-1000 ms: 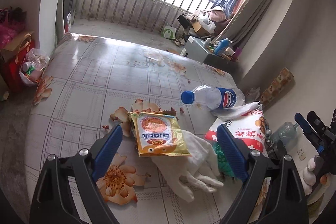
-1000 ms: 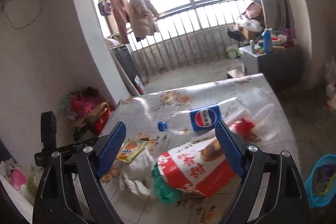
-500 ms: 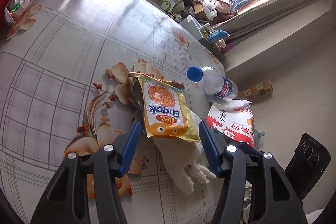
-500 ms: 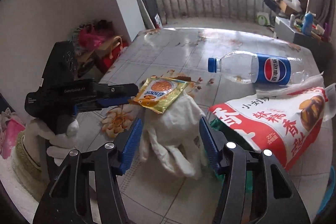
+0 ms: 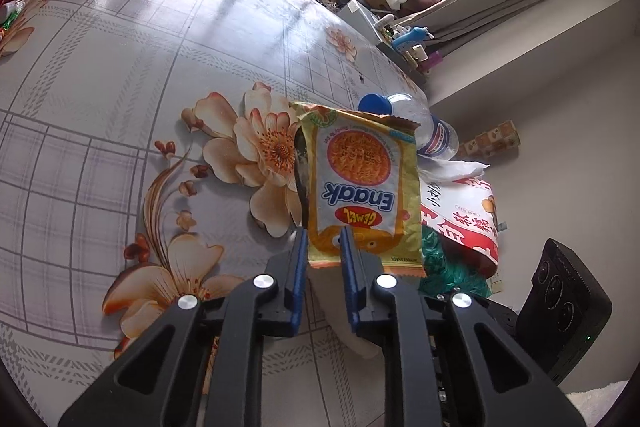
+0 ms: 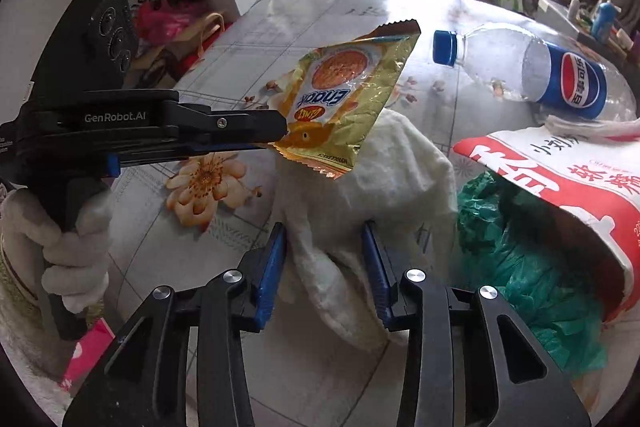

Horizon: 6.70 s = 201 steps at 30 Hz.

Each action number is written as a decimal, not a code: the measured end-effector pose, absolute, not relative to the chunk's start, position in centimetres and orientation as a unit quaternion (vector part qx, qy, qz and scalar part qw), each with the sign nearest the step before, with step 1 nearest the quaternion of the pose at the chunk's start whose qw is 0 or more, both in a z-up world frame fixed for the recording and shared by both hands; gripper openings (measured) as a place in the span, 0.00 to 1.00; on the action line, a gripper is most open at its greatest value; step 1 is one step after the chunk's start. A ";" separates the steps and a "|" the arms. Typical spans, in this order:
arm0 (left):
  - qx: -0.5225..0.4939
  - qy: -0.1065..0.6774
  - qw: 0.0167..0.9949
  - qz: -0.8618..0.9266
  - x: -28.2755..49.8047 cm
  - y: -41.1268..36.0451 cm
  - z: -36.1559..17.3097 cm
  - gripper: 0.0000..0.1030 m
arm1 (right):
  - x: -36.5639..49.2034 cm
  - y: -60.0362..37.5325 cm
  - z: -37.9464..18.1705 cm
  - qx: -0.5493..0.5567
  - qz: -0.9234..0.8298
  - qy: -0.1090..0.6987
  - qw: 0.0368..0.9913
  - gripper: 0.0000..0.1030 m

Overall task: Collect trash
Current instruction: 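Grasp the Enaak snack packet with the left gripper while the right gripper grasps the white glove, then carry the packet and glove to the blue basket and release both, then return both tools to the table and close the left gripper on the gold packet, then lift the gold packet with the left gripper while the right gripper grasps the clear plastic cup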

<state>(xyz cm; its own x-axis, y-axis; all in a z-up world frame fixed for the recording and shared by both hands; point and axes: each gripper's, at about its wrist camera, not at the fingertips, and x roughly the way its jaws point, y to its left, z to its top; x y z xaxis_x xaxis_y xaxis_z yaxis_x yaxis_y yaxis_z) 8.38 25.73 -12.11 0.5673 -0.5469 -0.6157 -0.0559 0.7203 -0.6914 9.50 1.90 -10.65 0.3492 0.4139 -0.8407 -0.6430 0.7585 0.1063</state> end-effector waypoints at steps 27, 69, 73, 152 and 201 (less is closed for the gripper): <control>-0.319 0.318 0.887 -0.105 3.7 30.5 -3.3 0.00 | 8.6 -2.3 -4.5 -0.010 0.367 0.412 0.834 0.06; 0.113 0.493 0.767 -0.395 22.1 -36.6 -6.3 0.00 | 7.2 -54.5 -9.3 0.454 -0.036 0.281 0.845 0.06; 0.133 0.541 0.744 -0.369 24.5 -41.6 -12.4 0.00 | 10.2 -58.0 -14.4 0.501 -0.048 0.306 0.808 0.06; -0.052 0.379 0.913 -0.145 8.7 15.0 -8.1 0.95 | 10.2 -17.3 -1.5 0.121 0.149 0.349 0.917 0.79; -0.103 0.368 0.915 -0.132 13.6 16.7 -3.8 0.50 | 25.5 -22.7 -3.8 0.227 0.057 0.422 0.876 0.41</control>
